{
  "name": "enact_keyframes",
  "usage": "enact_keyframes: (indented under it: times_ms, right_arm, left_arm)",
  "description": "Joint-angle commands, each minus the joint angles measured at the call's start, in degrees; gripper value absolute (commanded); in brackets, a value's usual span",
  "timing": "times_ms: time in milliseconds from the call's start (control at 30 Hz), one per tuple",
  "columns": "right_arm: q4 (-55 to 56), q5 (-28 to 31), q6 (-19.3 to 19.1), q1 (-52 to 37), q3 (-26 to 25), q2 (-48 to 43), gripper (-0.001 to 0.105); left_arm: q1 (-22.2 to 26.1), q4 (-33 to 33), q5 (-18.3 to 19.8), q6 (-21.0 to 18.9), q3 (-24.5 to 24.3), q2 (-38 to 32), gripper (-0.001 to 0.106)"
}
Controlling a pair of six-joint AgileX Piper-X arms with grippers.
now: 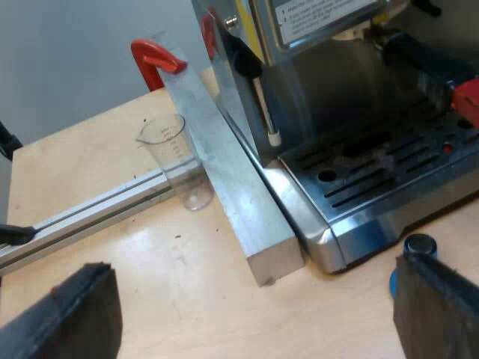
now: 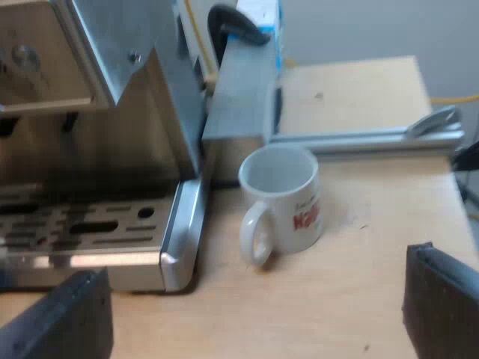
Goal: Put the handle in the coffee machine
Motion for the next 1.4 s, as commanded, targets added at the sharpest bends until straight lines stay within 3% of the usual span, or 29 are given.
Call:
enact_keyframes:
  times_ms: [33, 133, 167, 667, 1033, 1400]
  right_arm:
    - [-2.49, -1.69, 0.12, -0.03, 2.19, -2.64, 0.079]
    - [-4.75, -1.68, 0.12, -0.03, 4.62, -2.64, 0.079]
    - [-6.26, -1.68, 0.12, -0.03, 6.08, -2.64, 0.079]
    - [-10.34, -1.68, 0.44, -0.03, 18.15, -2.47, 0.079]
    - [-10.29, -1.68, 0.44, -0.03, 23.98, -2.50, 0.079]
    - [-10.72, -1.68, 0.44, -0.03, 24.23, -2.50, 0.079]
  left_arm:
    - [0.00, -2.45, -0.38, -2.11, 0.52, -7.98, 0.076]
    - [0.00, -4.89, -1.59, -6.51, 1.21, -7.98, 0.076]
    - [0.00, -8.20, -2.70, -9.63, 2.62, -7.98, 0.076]
    - [0.00, -9.27, -2.83, -9.62, 12.65, -7.88, 0.076]
    - [0.00, -9.28, -2.83, -9.62, 12.65, -7.88, 0.076]
    - [0.00, -9.28, -2.83, -9.62, 12.65, -7.88, 0.076]
